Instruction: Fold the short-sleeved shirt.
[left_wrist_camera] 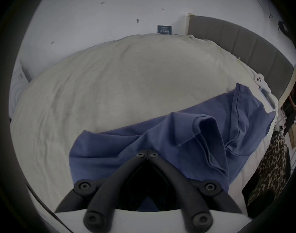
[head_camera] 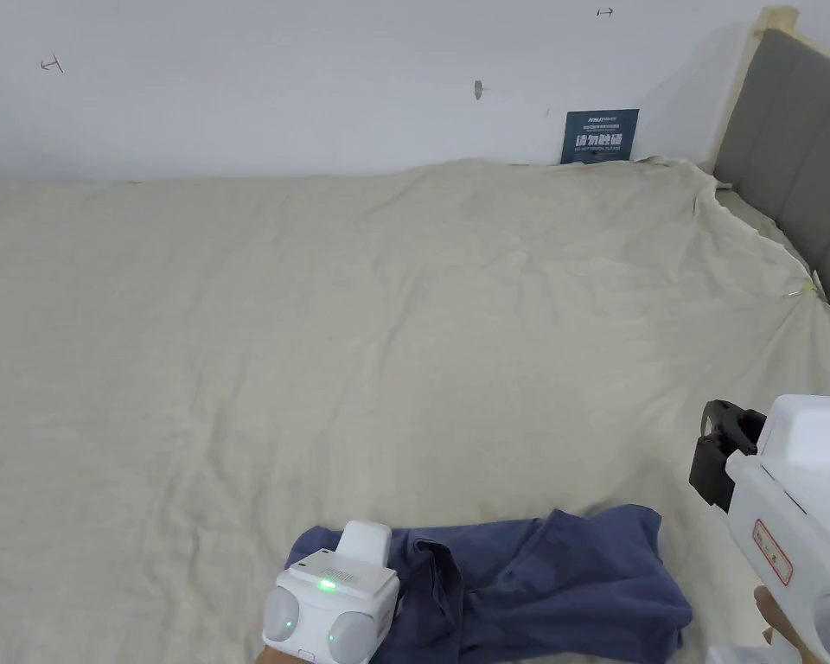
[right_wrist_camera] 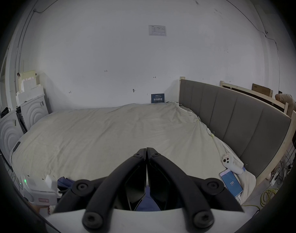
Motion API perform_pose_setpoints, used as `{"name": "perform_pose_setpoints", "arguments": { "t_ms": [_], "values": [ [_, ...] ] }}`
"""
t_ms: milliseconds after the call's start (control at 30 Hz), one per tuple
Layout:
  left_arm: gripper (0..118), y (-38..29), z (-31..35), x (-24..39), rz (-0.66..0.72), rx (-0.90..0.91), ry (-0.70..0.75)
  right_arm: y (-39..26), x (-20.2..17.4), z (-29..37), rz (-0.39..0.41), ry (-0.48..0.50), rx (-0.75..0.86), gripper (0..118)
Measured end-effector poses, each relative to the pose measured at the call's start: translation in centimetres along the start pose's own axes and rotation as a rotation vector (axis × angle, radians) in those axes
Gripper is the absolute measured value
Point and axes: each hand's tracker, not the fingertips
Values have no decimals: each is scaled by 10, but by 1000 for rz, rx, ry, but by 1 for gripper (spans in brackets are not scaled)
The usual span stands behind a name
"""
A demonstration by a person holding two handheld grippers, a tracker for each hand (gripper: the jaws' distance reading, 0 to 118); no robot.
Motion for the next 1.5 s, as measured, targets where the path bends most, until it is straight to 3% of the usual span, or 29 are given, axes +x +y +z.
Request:
{"name": "perform_pose_setpoints", "arguments": {
  "t_ms": [300, 567, 1000, 1067, 1100, 1167, 1233, 1500],
  "values": [
    [0, 12, -3, 42, -80, 24, -11, -3, 15, 1, -16, -29, -9, 0],
    [0, 21, 4, 39, -74, 42, -29, -4, 16, 4, -19, -39, -14, 0],
    [0, 49, 90, -94, 299, 60, -415, 5, 0, 6, 10, -4, 9, 0],
    [11, 42, 89, -114, 348, 51, -422, 5, -3, 5, 12, -1, 9, 0],
    [22, 37, 86, -125, 366, 34, -416, 4, -4, 4, 15, 1, 8, 0],
    [69, 28, 76, -142, 397, -14, -414, 4, -6, 3, 18, 4, 3, 0],
    [98, 15, 64, -156, 439, -53, -390, 5, -12, 4, 22, 7, -3, 0],
    [100, -14, 20, -185, 600, -135, -461, 2, -16, -4, 47, 9, -24, 0]
  ]
}}
